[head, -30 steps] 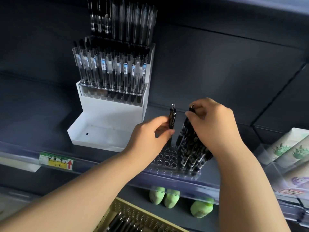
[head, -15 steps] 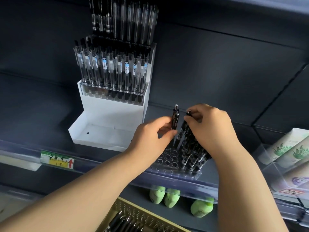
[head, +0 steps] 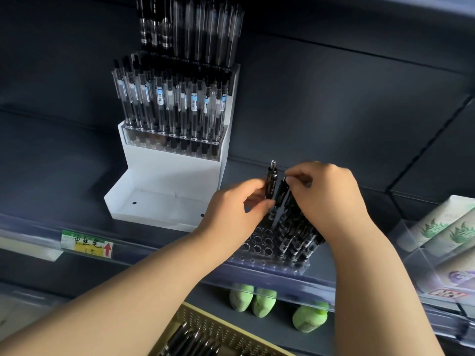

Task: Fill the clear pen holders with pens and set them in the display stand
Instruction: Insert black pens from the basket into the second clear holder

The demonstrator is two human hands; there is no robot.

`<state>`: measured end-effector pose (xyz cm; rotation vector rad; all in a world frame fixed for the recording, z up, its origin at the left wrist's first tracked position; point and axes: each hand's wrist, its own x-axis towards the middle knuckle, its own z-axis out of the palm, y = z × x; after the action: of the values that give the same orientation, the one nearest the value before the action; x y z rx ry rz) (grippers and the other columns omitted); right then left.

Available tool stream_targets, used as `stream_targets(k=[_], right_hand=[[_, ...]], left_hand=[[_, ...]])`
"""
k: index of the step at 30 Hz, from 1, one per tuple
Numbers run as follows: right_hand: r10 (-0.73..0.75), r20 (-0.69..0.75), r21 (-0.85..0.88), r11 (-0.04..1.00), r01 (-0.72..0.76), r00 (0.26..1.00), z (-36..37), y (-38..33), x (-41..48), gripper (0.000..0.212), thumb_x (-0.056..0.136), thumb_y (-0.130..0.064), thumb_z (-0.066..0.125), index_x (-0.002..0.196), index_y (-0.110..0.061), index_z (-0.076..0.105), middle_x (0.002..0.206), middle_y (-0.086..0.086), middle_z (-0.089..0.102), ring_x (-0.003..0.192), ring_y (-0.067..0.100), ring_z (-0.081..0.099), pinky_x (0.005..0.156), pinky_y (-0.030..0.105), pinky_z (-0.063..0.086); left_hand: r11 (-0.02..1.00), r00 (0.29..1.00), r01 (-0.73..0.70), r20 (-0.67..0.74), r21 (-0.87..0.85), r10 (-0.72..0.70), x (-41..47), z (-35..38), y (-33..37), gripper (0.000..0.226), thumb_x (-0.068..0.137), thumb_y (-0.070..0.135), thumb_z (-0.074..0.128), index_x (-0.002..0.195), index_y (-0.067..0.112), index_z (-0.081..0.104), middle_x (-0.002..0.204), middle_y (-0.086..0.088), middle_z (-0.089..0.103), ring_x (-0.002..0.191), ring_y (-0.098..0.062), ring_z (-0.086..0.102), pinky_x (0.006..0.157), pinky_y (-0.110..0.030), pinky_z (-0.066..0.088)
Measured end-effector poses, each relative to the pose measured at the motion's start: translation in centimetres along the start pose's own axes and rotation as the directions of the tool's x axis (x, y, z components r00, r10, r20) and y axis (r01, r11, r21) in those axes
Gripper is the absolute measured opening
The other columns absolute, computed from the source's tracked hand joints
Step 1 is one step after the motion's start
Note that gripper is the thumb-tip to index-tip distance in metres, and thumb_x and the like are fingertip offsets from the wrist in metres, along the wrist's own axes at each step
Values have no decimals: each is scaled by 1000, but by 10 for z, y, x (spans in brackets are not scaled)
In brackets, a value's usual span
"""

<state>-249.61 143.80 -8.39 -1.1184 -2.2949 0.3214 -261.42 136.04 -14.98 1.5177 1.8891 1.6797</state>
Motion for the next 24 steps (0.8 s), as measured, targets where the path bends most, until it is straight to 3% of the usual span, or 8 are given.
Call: stream_targets(k=[6, 14, 18, 24], right_hand=[[-1, 12, -27, 1000, 2, 1000, -3, -1, -2, 13, 84, -19, 61, 82, -27, 71, 74, -8, 68, 77, 20, 62, 83, 43, 48], [-8, -3, 2, 1000, 8, 1000, -3, 2, -2, 12, 84, -19, 61, 85, -25, 71, 81, -7, 70, 80, 20, 64, 83, 42, 49], [-25, -54, 23, 999, 26, 998, -5, 7, -2, 11, 83, -18, 62, 81, -24, 71, 77, -7, 69, 77, 19, 64, 80, 39, 50], [-36, -76, 83, 996, 42, 996, -4, 9, -3, 12, 84, -18, 62, 80, -23, 71, 76, -10, 68, 75, 14, 62, 74, 34, 52]], left_hand=[[999, 999, -2, 37, -36, 3, -1, 1, 1, 24, 81, 15, 70, 105, 20, 68, 86, 17, 67, 82, 6, 61, 78, -11, 48], [1000, 999, -20, 49, 4, 20, 1, 11, 0, 25, 76, 11, 74, 101, 17, 70, 79, 17, 65, 77, 3, 62, 74, -8, 47], [998, 995, 34, 97, 54, -39, 3, 18, -6, 24, 76, 15, 75, 99, 19, 70, 76, 24, 61, 79, 8, 60, 73, -3, 44], [966, 961, 145, 201, 212, -189, 2, 22, -13, 15, 74, 27, 77, 79, 31, 63, 65, 23, 58, 61, 16, 53, 58, 4, 35]])
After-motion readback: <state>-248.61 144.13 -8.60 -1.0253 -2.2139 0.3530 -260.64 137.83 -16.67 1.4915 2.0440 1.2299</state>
